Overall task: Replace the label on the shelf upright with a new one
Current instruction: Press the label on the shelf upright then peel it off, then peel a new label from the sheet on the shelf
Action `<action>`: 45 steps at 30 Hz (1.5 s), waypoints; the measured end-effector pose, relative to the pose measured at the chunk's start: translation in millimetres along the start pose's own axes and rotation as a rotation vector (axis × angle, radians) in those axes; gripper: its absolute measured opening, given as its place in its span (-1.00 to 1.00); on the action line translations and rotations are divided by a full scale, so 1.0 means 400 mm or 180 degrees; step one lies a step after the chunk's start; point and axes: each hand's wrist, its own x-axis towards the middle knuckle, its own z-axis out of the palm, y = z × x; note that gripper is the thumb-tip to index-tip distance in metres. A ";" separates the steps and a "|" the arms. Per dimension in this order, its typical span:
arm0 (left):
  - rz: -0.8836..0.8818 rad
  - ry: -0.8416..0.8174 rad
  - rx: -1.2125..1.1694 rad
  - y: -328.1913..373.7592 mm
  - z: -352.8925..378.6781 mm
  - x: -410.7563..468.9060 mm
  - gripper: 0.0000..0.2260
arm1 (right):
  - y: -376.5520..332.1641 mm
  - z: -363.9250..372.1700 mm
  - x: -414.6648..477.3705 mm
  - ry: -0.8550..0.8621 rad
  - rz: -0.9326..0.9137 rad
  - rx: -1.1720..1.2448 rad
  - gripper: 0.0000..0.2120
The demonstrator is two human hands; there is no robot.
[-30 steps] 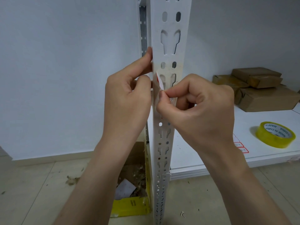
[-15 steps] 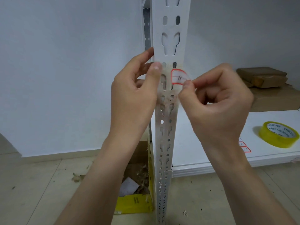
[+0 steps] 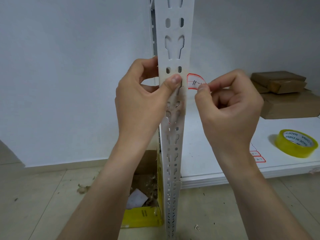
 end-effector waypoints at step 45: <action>-0.0994 0.0044 -0.0808 0.070 -0.035 0.154 -0.82 | -0.086 -0.004 0.033 -0.0789 0.1458 0.0737 -0.81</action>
